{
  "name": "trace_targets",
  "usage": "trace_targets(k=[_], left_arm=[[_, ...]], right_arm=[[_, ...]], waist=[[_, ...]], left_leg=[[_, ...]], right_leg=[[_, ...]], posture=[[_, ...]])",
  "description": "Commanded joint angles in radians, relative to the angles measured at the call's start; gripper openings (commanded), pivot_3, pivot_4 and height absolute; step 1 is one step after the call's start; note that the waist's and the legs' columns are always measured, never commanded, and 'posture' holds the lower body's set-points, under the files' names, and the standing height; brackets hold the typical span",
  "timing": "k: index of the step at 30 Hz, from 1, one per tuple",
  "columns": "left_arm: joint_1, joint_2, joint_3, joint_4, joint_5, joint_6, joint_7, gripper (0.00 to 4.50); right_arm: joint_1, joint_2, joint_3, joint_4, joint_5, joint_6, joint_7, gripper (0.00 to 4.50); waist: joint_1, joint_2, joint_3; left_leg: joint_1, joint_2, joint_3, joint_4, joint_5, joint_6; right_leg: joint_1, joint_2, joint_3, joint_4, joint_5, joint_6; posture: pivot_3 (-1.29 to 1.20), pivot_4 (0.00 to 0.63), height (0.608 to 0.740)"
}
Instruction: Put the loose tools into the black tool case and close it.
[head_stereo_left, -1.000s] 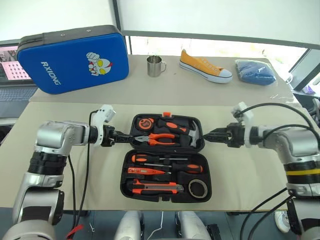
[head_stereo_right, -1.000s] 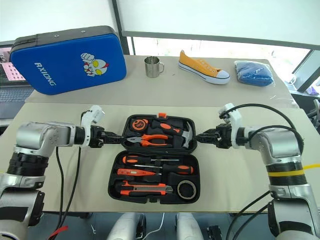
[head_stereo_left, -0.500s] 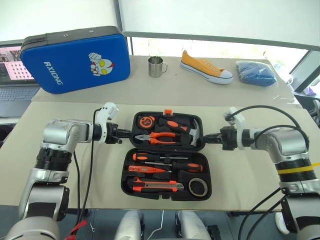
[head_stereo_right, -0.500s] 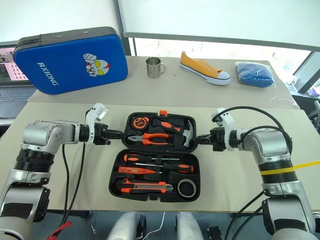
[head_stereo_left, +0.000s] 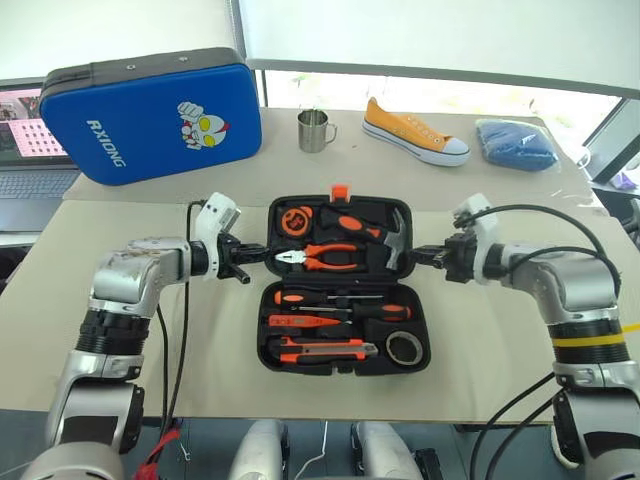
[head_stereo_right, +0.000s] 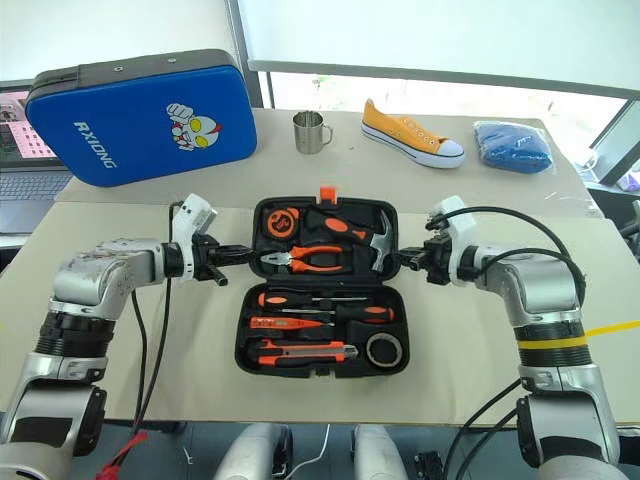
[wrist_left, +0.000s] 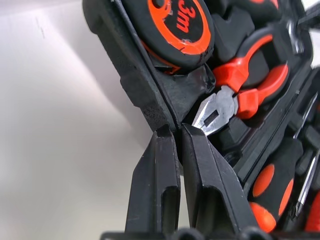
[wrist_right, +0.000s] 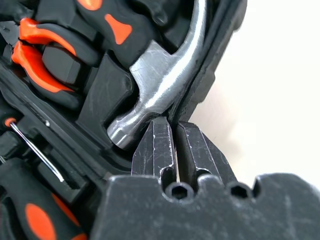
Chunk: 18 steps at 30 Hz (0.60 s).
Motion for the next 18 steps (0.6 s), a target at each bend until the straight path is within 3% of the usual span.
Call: trace_targets(k=[1,7,12,18], left_arm=[[0.03,-0.032,-0.004,-0.125,-0.003,-0.151,-0.023,0.0],[0.161,-0.077,0.029,-0.197,0.073,-0.38,0.053,0.0],[0.298,-0.103,0.018,-0.226,0.235,-0.648,0.181,0.0],[0.383,-0.126,0.043,-0.218,0.326,-0.812,0.292,0.0]], right_arm=[[0.034,-0.007,-0.029,-0.154,-0.014,-0.169,0.009,0.02],[0.213,0.04,-0.08,-0.278,-0.038,-0.296,-0.06,0.02],[0.434,0.054,-0.038,-0.32,-0.23,-0.624,-0.141,0.02],[0.534,0.076,-0.036,-0.317,-0.333,-0.891,-0.201,0.02]], waist=[[0.002,0.0,0.0],[0.006,0.0,0.0],[0.007,0.0,0.0],[0.005,0.0,-0.001]], left_leg=[[0.0,0.0,0.0,0.0,0.0,0.0],[-0.001,0.001,0.0,-0.001,-0.001,0.001],[0.001,0.001,0.0,-0.001,-0.001,0.001],[0.005,0.002,0.001,-0.001,-0.001,0.0]], right_leg=[[0.0,0.0,0.0,0.0,0.0,0.0],[0.001,0.0,0.0,0.0,0.0,0.001],[0.002,0.0,0.0,-0.002,0.0,0.001],[0.005,0.0,0.001,-0.003,0.0,0.0]], posture=[[0.0,0.15,0.739],[0.0,0.15,0.739],[0.0,0.15,0.739],[0.0,0.15,0.739]])
